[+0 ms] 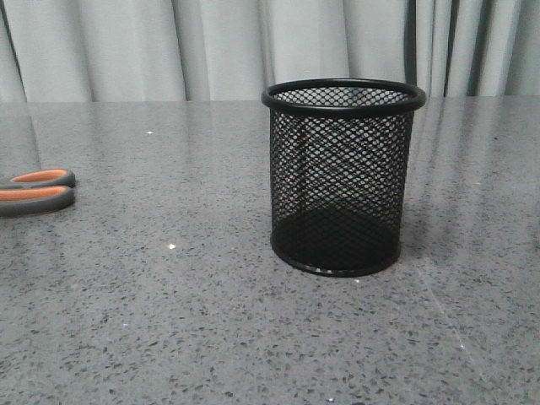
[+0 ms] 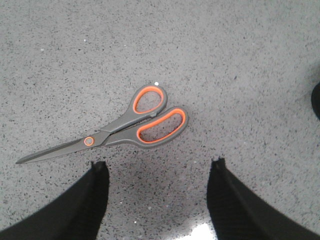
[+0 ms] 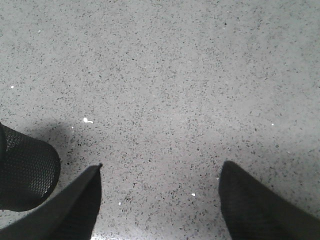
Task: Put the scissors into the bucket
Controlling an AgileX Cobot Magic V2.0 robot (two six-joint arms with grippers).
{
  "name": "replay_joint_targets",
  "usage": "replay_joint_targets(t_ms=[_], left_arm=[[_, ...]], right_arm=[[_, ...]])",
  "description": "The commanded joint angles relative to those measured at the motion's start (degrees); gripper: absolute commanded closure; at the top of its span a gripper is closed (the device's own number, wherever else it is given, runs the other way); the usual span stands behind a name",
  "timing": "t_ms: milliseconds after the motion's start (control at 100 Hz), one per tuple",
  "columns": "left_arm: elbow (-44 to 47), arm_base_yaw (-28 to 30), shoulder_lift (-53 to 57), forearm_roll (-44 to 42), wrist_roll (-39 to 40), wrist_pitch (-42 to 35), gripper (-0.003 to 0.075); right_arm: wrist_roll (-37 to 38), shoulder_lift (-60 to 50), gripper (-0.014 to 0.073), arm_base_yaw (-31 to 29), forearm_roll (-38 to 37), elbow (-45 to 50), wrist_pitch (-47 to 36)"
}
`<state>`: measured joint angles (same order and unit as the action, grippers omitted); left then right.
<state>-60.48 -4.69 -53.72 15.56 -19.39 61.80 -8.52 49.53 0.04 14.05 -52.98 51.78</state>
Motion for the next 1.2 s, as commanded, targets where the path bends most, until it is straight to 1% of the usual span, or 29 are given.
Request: replay_joint_targets(t_ms=[0,80,180,220,310,360,460,550,650,700,790,820,850,920,1190], left_arm=[[-1.82,0.12,-1.13,1.6,-2.57,-2.18,0.0327],[-2.43,0.12,-3.27,1.6,-4.87,-0.91,0.0335],[-4.91,0.12,-7.84,1.6,-9.34,2.92,0.0335],[-6.85,0.12,-10.81,1.6,-11.59,5.83,0.0335],[-10.61,0.12,-16.19,1.61,-14.26,9.18,0.0335],[-13.32,0.12,-19.9,1.61,-17.3,11.37,0.0335],[-16.77,0.12,-25.06,-0.27,-21.72,11.36,0.0335],[-18.63,0.12,-29.0,-3.13,-31.35,11.36,0.0334],[-18.77,0.12,-30.99,-3.67,-43.44,11.36,0.0333],[-18.77,0.12,-31.69,-3.67,-47.17,11.36,0.0333],[-18.77,0.12,-32.14,-3.95,-56.85,11.36,0.0333],[-18.77,0.12,-32.23,-4.25,-58.87,11.36,0.0333],[-18.77,0.12,-32.41,-5.0,-60.01,11.36,0.0333],[-18.77,0.12,-33.02,-5.87,-60.02,11.36,0.0333],[-18.77,-0.54,-37.05,-4.96,-60.25,11.36,0.0333]], right_arm=[[-0.86,-0.04,0.0137,-0.25,0.9,-2.05,-3.55],[-0.86,-0.04,0.0137,-0.25,0.9,-2.05,-3.82],[-0.86,-0.04,0.0137,-0.25,0.9,-2.05,-3.92],[-0.86,-0.04,0.0137,-0.25,0.9,-2.05,-4.02],[-0.86,-0.04,0.0137,-0.25,0.9,-2.05,-4.02],[-0.86,-0.04,0.0137,0.01,0.9,-2.05,-4.02],[-0.98,-0.04,0.0137,1.16,0.9,-2.05,-4.02],[-1.39,-0.04,0.0137,2.03,0.9,-2.05,-4.02],[-1.39,-0.04,0.0137,2.6,0.9,-2.05,-4.02],[-1.39,-0.04,0.0137,2.6,0.9,-2.05,-4.02],[-1.39,-0.04,0.0137,2.6,0.9,-2.05,-4.02],[-1.39,-0.04,0.0137,2.6,0.9,-2.05,-4.02],[-1.39,-0.04,0.0137,2.6,0.9,-2.05,-4.02],[-1.39,-0.04,0.0137,2.6,0.9,-2.05,-4.02],[-1.39,-0.04,0.0137,2.6,0.9,-2.05,-4.02]])
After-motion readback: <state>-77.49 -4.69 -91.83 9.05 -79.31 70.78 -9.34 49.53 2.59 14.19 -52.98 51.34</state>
